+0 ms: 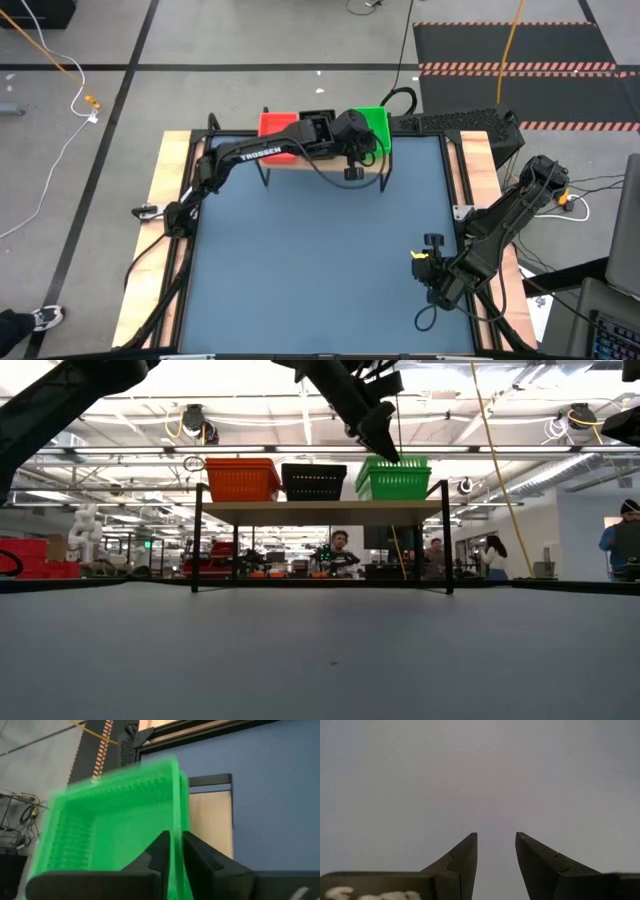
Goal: Stack baskets on shelf by color
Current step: Stack the green bin on the other green bins on the shelf, then return to Home Position
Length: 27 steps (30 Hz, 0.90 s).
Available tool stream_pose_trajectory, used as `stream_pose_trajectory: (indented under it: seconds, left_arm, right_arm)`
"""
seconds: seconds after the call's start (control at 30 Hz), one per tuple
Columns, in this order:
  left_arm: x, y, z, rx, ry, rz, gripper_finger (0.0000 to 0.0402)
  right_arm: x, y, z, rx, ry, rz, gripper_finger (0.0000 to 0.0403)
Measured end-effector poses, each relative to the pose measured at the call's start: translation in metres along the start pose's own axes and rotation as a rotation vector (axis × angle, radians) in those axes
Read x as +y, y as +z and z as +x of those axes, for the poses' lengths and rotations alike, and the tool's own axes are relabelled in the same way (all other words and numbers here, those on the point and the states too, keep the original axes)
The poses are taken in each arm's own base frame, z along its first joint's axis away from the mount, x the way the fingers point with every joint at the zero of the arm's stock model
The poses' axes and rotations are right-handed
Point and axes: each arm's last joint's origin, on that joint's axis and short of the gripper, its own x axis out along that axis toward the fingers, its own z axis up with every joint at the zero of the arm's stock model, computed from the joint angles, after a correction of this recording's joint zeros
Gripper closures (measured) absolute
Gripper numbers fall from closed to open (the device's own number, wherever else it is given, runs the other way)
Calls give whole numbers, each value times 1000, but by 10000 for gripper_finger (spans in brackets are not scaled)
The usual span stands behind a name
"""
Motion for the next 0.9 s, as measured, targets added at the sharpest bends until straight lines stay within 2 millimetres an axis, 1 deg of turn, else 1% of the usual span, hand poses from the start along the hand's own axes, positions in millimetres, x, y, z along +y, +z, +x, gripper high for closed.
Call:
stream_pose_trajectory:
  seconds: [0.23, 0.4, 0.53, 0.67, 0.9]
  left_arm:
    - [-4, 3, -4, 0, 10, -1, 273]
    - [2, 11, -27, -35, 43, 3, 235]
    - [7, 21, -58, -91, 61, -24, 228]
    - [9, 25, -81, -114, 59, -49, 227]
    - [-7, 30, -88, -113, 23, -48, 227]
  right_arm:
    - [0, 0, 0, 0, 0, 0, 275]
    - [0, 0, 0, -3, 3, 2, 275]
    - [0, 1, 0, -4, 5, 2, 275]
    - [1, 1, 0, -10, 12, 6, 275]
    - [4, 4, 0, -39, 41, -16, 275]
